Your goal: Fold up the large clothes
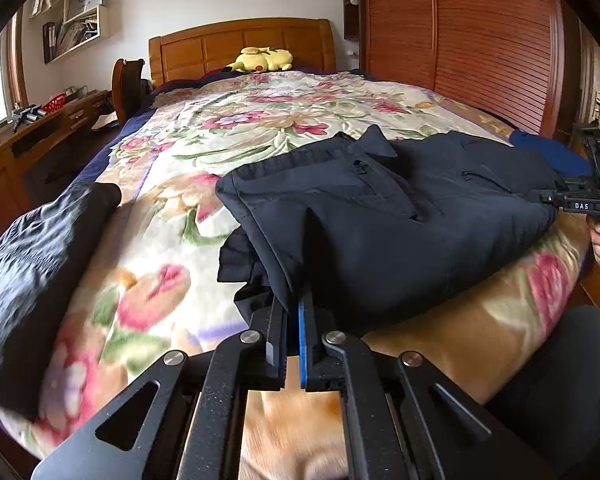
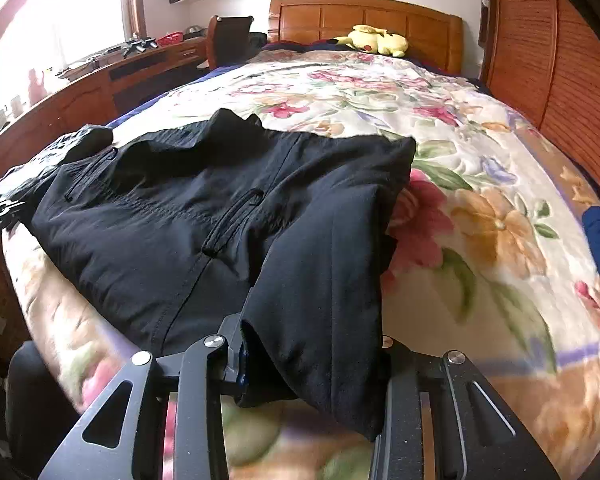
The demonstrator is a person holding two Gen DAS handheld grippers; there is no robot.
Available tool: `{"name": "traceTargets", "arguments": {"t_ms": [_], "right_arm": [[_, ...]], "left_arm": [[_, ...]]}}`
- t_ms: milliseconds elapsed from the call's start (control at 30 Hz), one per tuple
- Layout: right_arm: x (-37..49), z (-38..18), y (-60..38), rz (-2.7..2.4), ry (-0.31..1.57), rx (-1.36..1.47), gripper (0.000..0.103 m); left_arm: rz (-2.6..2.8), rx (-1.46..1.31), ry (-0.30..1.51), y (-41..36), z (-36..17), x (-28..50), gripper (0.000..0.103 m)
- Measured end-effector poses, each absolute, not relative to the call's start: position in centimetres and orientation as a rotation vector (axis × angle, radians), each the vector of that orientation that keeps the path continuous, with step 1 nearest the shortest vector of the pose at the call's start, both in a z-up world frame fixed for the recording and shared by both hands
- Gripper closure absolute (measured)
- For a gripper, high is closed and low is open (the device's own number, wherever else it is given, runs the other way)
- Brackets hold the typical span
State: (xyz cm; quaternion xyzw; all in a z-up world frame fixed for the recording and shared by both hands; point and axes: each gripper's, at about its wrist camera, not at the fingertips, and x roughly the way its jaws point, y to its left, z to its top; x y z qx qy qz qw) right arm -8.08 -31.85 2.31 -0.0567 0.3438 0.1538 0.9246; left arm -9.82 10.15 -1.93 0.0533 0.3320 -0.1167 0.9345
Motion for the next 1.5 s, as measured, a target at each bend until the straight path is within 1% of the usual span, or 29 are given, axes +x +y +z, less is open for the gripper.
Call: {"name": "traceTargets", "arguments": {"t_ms": [100,267,367,433,467,533,600,667,700,767,833,900,933,967,1267,1500], "right_arm": [[-9.9,3.1,-32.0,0.32,0.697,-0.128,0.068],[-11.4,2.7,-32.2,0.334,0.698,-0.175,0.067],[-11.5,2.5,-32.8,0.317,0.705,-0.17,0.063],[-11.4,2.7,-33.0,0.301,0.697,-0.161,0.055],[-11.6,2.8,-33.2,0.298,0.691,-0.16,0.054],[-12.3,3.1,-33.4,0.283,0.685,-0.161,0.043],[-12.8,3.6,-34.1,0.27,0.674,-0.157,0.04],[-13.4,4.2,-34.5,0.265,0.65,-0.154,0.04],[-13.7,4.5,-34.7,0.262,0.638,-0.15,0.039],[-14.2,5.1,-35.2,0.258,0.617,-0.13,0.039],[-14.2,5.5,-35.6,0.256,0.608,-0.12,0.039],[-14.4,5.8,-35.2,0.244,0.607,-0.132,0.039],[-14.3,5.9,-34.9,0.238,0.605,-0.139,0.039],[-14.2,6.0,-34.7,0.237,0.604,-0.141,0.039],[-10.3,7.0,-32.0,0.284,0.587,-0.117,0.039],[-4.3,7.0,-27.1,0.384,0.611,-0.146,0.039]], "left_arm": [[-0.238,0.113,0.667,10.2,-2.0,-12.1,0.099],[-0.237,0.125,0.665,10.3,-3.0,-14.0,0.099],[-0.228,0.105,0.667,10.5,-3.4,-14.0,0.099],[-0.216,0.092,0.658,10.5,-3.5,-13.9,0.099],[-0.21,0.088,0.661,10.5,-3.5,-13.9,0.099],[-0.198,0.085,0.659,10.3,-3.2,-13.9,0.097],[-0.192,0.083,0.658,10.2,-3.0,-13.9,0.093],[-0.196,0.086,0.654,10.0,-2.7,-14.0,0.083],[-0.196,0.089,0.649,9.9,-2.5,-14.1,0.08],[-0.197,0.094,0.636,9.7,-1.8,-14.3,0.07],[-0.198,0.091,0.618,9.7,-1.2,-14.5,0.062],[-0.2,0.087,0.596,9.5,-0.4,-14.7,0.051],[-0.203,0.084,0.592,9.3,-0.1,-14.8,0.034],[-0.209,0.082,0.581,9.1,0.4,-14.8,0.021],[-0.189,0.049,0.513,7.4,2.1,-13.0,0.021],[-0.192,0.028,0.504,6.8,2.0,-10.7,0.021]]}}
